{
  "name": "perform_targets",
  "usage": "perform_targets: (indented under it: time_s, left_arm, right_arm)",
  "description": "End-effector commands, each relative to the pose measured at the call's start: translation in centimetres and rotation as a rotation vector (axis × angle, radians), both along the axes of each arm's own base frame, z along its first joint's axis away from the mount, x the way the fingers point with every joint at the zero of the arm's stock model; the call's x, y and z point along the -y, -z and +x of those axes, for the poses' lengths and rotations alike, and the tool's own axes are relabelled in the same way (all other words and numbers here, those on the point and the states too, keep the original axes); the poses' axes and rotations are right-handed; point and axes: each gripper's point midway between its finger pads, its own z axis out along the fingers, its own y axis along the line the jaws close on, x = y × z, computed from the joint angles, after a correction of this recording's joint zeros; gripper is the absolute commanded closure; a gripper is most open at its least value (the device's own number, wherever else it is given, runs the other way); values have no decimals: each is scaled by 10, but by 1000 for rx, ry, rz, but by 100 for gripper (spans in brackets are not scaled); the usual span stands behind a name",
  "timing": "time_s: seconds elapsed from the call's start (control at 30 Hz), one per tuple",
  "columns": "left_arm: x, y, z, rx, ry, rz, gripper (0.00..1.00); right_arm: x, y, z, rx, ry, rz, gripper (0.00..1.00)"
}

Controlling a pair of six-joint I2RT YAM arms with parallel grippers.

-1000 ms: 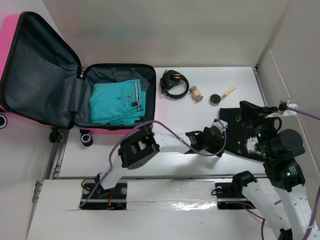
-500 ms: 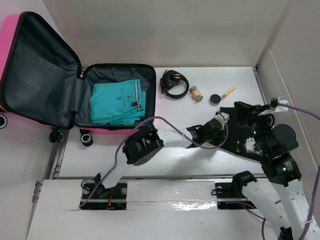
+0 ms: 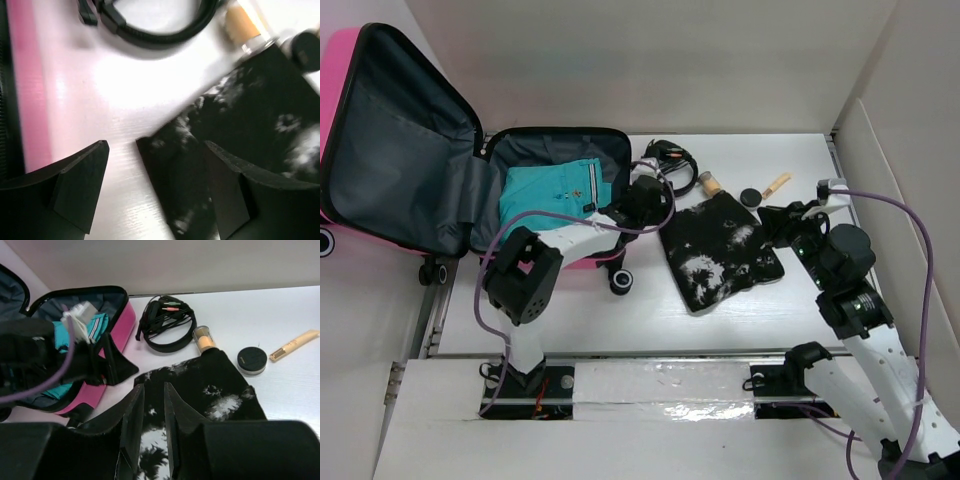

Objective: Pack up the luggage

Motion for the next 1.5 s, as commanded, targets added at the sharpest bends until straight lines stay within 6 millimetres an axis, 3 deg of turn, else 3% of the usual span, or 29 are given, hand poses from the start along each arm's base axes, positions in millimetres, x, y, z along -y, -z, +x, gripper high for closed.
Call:
perform_targets:
  time_s: [0.0,0.03,0.07,0.13,0.17,0.2,0.27,0.33,0.43,0.53,0.57,0.6,0.67,0.73,0.83,0.87,0.93,1.03,1.23,1.27,1.4,1.47]
  left_arm:
    - [-13,-60,-2,131,-70,-25,26]
    - [-16,-58,-10,132,-77,-23,27]
    - [-11,-77,-20,173,-74,-58,28]
    - [-13,-78,-43,173,-86,-79,41]
    - [-12,-77,-52,175,-92,-88,53]
    - [-1,-72,-70,151,-80,-117,79]
    - [-2,-49,-92,90,-76,-105,100]
    - [2,-28,-112,23,-87,-109,100]
    - [3,-4,-124,-30,-102,-128,100]
    - [17,-1,-129,-48,-70,-225,100]
    - [21,1,-128,-58,-84,-253,84]
    - [23,2,-128,-62,-85,-261,51]
    - [23,6,-121,-63,-104,-262,29]
    - [27,14,-116,-82,-107,-249,19]
    - [36,21,-113,-102,-104,-238,19]
    - [34,36,-114,-124,-110,-203,19]
    - [38,41,-109,-133,-124,-187,21]
    - [35,66,-108,-163,-149,-115,26]
    - [38,78,-100,-138,-162,-46,41]
    - [45,78,-100,-124,-142,-41,48]
    - [51,67,-92,-66,-103,-45,100]
    - [54,46,-87,-21,-89,-61,100]
  right_arm:
    - [-5,-22,1,83,-31,36,71]
    - [-5,-19,2,75,-29,30,71]
    - [-5,-19,2,76,-28,27,71]
    - [-5,-14,4,72,-26,24,75]
    - [-6,-12,5,69,-28,19,84]
    - [-6,-10,6,65,-29,17,87]
    - [-7,-7,8,58,-34,5,97]
    - [-9,-5,9,52,-41,-3,100]
    - [-11,-4,11,50,-52,-5,98]
    - [-12,-2,10,50,-55,-4,86]
    - [-12,-1,10,49,-55,-6,79]
    - [-12,-1,9,48,-58,-9,77]
    - [-12,1,8,45,-61,-18,76]
    - [-12,2,7,44,-66,-20,76]
    - [-13,5,7,39,-71,-18,76]
    - [-14,5,7,37,-74,-19,76]
    - [-14,5,7,39,-74,-20,76]
    - [-13,3,8,47,-69,-18,75]
    - [-18,1,11,55,-87,-1,75]
    - [-19,1,11,54,-91,7,75]
    - [-22,-1,11,58,-104,12,75]
    - [-23,0,11,55,-111,13,75]
